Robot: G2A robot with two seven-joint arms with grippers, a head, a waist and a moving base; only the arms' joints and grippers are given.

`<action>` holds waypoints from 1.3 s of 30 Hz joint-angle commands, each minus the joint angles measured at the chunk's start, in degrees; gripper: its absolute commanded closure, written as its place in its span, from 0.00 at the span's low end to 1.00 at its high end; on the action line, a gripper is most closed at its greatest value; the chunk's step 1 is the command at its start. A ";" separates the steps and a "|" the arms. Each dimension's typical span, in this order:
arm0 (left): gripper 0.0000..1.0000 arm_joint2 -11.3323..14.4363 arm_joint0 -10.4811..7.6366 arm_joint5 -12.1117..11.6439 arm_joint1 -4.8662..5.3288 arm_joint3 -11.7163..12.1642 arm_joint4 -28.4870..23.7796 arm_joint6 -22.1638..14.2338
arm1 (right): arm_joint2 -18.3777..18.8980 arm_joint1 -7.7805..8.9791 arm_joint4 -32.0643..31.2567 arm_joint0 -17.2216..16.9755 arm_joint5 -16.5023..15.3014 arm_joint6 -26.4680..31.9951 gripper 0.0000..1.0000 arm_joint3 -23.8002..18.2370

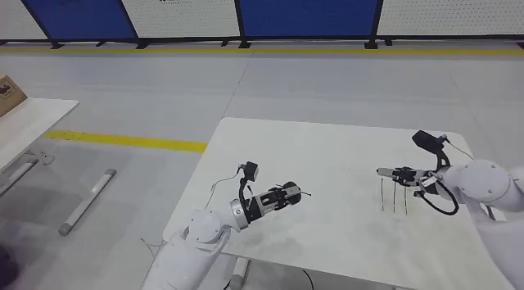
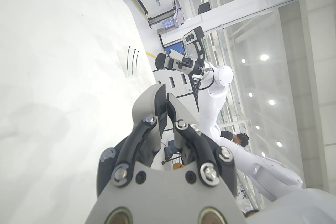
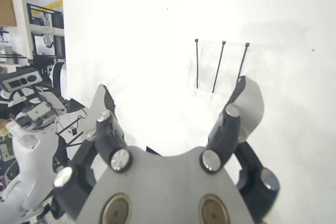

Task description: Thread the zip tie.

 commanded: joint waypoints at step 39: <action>1.00 0.00 0.00 0.00 0.00 0.00 0.00 0.00 | -4.18 -1.30 -8.92 1.34 -3.89 3.49 0.53 4.15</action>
